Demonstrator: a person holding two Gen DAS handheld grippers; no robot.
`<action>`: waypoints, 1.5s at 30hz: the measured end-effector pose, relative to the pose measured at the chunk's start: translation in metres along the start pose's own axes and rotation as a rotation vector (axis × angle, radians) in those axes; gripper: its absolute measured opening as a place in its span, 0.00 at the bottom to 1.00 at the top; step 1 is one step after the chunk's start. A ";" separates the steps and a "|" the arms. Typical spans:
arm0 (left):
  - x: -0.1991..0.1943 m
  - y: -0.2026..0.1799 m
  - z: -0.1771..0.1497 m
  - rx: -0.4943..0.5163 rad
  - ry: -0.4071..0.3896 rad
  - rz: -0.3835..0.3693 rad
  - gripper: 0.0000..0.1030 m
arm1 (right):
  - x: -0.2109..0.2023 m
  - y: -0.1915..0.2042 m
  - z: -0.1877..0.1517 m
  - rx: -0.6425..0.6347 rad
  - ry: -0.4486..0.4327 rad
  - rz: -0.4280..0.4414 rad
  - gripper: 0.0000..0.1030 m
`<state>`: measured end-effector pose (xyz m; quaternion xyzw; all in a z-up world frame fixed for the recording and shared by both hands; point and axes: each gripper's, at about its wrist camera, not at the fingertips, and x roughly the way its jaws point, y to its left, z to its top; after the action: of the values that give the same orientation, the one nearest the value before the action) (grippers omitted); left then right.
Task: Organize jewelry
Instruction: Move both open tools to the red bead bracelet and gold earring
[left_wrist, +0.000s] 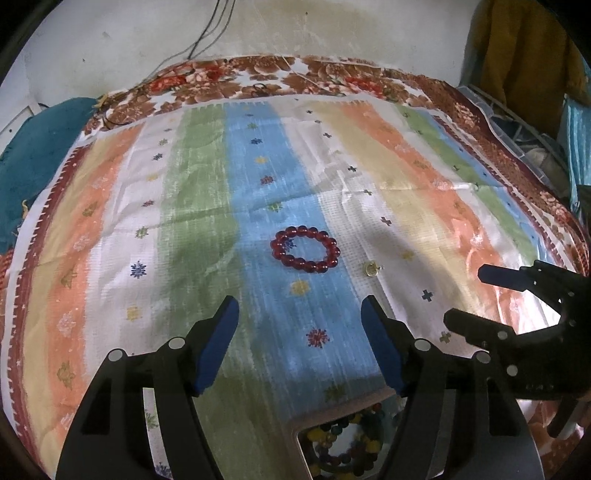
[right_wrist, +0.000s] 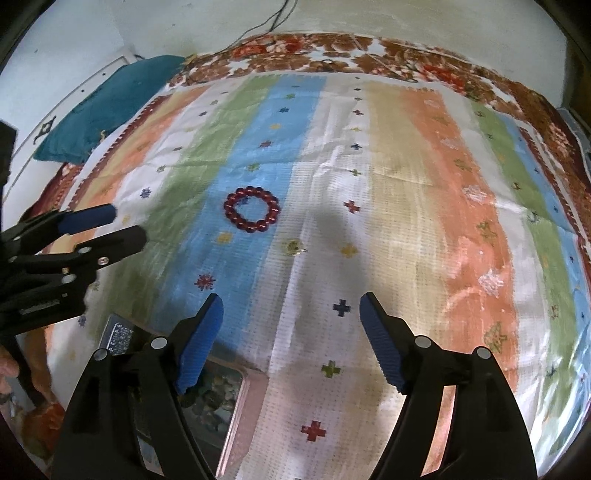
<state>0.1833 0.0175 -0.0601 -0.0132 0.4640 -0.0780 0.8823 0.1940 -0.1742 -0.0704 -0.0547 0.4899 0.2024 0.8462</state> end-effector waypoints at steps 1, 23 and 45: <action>0.002 0.002 0.002 -0.004 0.002 0.007 0.71 | 0.002 -0.001 0.001 -0.002 0.002 -0.002 0.75; 0.058 0.023 0.026 -0.058 0.099 0.005 0.76 | 0.047 -0.011 0.027 -0.008 0.061 -0.035 0.75; 0.105 0.033 0.040 -0.049 0.154 0.022 0.76 | 0.090 -0.011 0.045 -0.057 0.119 -0.008 0.75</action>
<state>0.2789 0.0323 -0.1263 -0.0238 0.5325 -0.0576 0.8441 0.2738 -0.1451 -0.1254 -0.0927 0.5333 0.2095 0.8143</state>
